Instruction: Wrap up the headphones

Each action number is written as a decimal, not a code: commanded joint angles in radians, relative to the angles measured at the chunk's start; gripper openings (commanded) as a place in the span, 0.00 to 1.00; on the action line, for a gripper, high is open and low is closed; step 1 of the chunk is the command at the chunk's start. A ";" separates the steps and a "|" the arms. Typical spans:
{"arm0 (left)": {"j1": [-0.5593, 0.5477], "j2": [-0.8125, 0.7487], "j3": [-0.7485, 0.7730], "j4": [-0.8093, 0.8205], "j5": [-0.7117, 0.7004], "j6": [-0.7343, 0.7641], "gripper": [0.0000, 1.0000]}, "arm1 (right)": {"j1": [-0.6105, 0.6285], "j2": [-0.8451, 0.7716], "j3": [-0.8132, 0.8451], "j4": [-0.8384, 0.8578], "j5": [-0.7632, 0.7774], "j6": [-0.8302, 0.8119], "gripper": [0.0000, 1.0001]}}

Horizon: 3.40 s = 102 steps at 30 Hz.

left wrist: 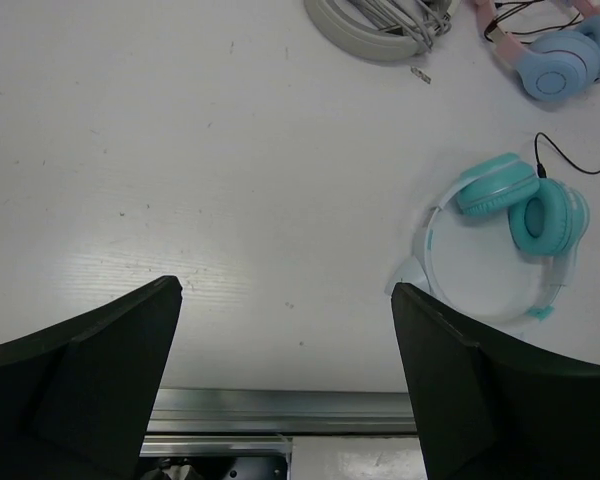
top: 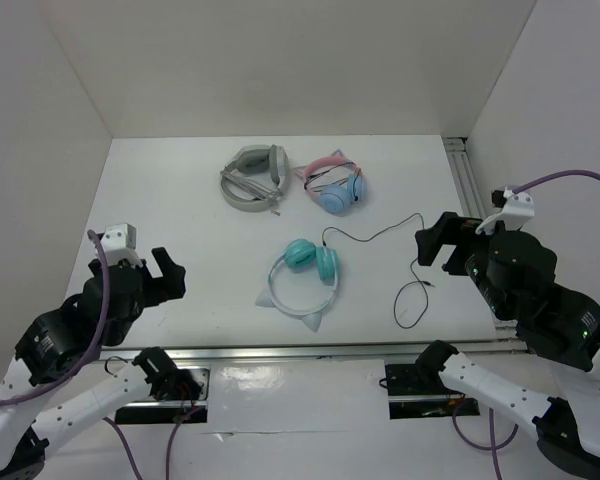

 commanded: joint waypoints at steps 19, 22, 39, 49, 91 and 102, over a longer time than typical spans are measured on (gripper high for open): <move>-0.033 0.331 -0.209 0.382 0.319 -0.323 0.99 | 0.004 0.028 -0.106 0.102 0.020 -0.029 1.00; -0.115 0.493 -0.232 0.464 0.307 -0.540 0.99 | 0.004 0.037 -0.137 0.126 -0.006 -0.029 1.00; -0.349 1.264 -0.011 0.406 0.270 -1.321 0.98 | 0.004 0.026 -0.252 0.240 -0.185 -0.090 1.00; -0.368 1.246 -0.063 0.313 0.241 -1.480 0.82 | 0.004 0.015 -0.272 0.261 -0.239 -0.100 1.00; -0.315 0.506 0.459 -0.220 -0.301 -0.391 0.00 | -0.005 -0.263 -0.760 1.004 -0.734 0.032 0.97; 0.004 0.631 0.793 -0.106 -0.059 0.152 0.00 | 0.194 0.199 -0.666 1.209 -0.527 -0.288 0.91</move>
